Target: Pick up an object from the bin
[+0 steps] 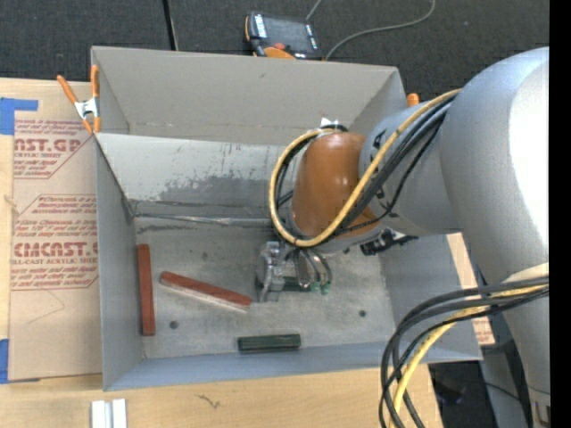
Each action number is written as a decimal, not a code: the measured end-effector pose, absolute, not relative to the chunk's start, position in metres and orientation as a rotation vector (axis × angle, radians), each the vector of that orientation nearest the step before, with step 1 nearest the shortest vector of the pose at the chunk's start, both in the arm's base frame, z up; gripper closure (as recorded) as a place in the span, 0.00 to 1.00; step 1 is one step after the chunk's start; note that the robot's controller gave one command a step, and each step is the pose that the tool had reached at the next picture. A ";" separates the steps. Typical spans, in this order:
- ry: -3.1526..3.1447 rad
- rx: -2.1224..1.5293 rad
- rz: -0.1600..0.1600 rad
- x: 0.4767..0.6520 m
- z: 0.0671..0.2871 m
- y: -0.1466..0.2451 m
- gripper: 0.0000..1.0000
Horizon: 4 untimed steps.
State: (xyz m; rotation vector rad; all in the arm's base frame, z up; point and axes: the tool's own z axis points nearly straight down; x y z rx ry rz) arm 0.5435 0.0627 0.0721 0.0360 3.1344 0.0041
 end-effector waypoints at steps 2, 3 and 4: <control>3.116 -0.378 0.002 0.533 0.219 0.076 0.00; 3.121 -0.427 0.004 0.507 0.128 0.120 0.00; 3.117 -0.265 0.005 0.488 0.070 0.162 0.00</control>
Offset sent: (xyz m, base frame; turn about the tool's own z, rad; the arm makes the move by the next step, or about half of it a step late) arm -0.0106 0.0122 0.1469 -0.2640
